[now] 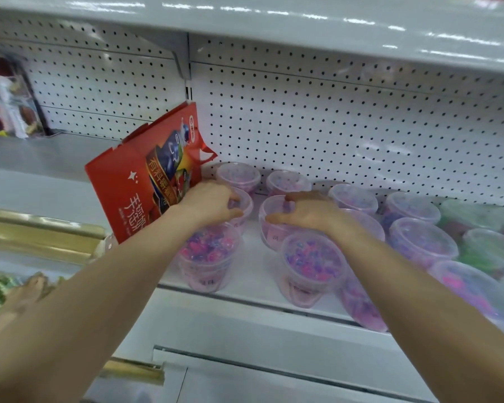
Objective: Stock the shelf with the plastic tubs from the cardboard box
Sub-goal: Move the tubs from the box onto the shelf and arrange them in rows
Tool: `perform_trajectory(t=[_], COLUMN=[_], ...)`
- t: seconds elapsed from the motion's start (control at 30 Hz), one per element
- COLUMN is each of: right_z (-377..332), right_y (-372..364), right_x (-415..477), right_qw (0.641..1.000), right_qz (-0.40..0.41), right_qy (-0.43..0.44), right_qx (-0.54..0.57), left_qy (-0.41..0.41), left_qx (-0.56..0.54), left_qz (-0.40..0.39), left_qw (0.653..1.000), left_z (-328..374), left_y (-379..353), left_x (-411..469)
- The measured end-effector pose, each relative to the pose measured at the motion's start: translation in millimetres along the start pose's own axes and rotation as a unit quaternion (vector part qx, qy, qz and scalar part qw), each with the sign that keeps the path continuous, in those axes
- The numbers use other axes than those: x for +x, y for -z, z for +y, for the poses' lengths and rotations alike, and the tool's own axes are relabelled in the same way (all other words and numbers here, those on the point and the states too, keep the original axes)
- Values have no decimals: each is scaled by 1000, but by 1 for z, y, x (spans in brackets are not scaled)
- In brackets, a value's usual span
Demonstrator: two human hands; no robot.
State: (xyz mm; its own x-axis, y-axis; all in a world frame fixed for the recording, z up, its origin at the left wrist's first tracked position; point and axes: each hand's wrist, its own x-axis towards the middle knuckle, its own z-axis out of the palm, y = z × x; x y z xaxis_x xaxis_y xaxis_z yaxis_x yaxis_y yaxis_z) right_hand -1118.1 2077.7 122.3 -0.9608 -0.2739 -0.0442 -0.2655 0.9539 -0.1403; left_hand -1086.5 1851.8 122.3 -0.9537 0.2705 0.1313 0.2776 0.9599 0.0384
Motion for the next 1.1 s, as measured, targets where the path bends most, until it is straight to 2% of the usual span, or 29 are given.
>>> perform_trajectory(t=[0.3,0.37,0.47,0.6,0.73,0.9,1.1], right_z=[-9,-9,-5,3,7,-2,-26], right_y=[-12,-10,-1,10,9,-13,-20], right_x=[-14,-26,-55,-106,-141,-143,-146], right_qw=[995,993,989,995,998,991,990], right_qz=[46,94,146,78,10,89,102], right_qy=[-85,-72,-30,52,57,84,102], right_qx=[-20,-27,23,39,-26,-59,-10], left_qy=[-34,-36,-19,-39,-57,-26,-51], left_qx=[-71,-77,-87,-66,-34,-7,15], left_qz=[-13,6,86,146,104,69,61], left_qw=[997,996,992,986,992,997,997], left_z=[-1,-3,-4,3,11,11,11], left_y=[5,5,8,18,14,0,-1], left_x=[-14,-21,-39,-84,-124,-140,-152])
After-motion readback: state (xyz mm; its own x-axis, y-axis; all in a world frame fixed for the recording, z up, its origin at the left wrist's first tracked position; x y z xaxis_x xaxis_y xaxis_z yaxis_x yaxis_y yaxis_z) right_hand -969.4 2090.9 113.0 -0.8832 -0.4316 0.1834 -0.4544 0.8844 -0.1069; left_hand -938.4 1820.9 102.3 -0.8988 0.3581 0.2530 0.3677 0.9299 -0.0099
